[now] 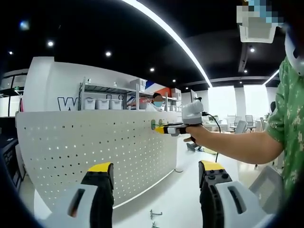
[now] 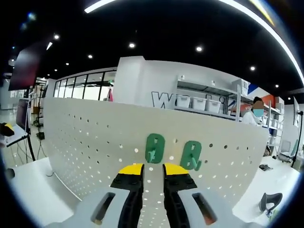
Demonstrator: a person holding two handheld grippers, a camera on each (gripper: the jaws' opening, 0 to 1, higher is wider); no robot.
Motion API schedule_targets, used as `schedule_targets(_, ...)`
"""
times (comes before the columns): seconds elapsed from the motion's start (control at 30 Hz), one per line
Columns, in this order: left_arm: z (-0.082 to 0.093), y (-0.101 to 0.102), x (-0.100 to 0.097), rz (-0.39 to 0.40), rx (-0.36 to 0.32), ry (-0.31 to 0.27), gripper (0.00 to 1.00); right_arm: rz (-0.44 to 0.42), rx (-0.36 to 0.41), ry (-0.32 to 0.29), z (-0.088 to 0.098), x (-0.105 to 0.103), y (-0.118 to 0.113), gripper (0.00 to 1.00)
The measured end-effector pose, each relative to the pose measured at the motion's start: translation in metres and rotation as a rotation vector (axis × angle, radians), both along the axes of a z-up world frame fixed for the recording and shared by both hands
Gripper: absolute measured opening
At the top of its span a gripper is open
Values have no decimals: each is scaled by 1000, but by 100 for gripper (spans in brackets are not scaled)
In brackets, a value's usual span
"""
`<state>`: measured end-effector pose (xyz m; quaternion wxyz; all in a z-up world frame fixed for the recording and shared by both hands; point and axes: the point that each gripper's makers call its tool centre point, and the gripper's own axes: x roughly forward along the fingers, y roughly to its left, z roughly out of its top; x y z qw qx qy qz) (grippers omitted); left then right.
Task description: Insert the hook assembly into the mounting plate slot until the hook locks in place.
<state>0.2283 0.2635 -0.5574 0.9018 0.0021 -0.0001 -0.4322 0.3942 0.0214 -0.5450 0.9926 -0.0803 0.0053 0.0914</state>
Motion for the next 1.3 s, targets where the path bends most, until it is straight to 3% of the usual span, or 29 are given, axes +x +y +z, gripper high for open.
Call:
schedule_targets(0.2,2,1,-3,1,-1,-5,75,17,18,-48,10,-7,4,29)
schedule_targets(0.43,5,0,-5,5,-1,-11,75,45,37,-49,8,-14,9,37)
schedule_targets(0.9,6,-1,-11,10,10,-13,75,134,86,-49,8,-36,25,69)
schedule_targets(1.17,5,-4,-15,10,14,-12,75,161,98,-36,8,-48,27,77)
schedule_targets(1.3,4,-6,-17,12,19,-7,75,175,99,-32,8,-57,28,77)
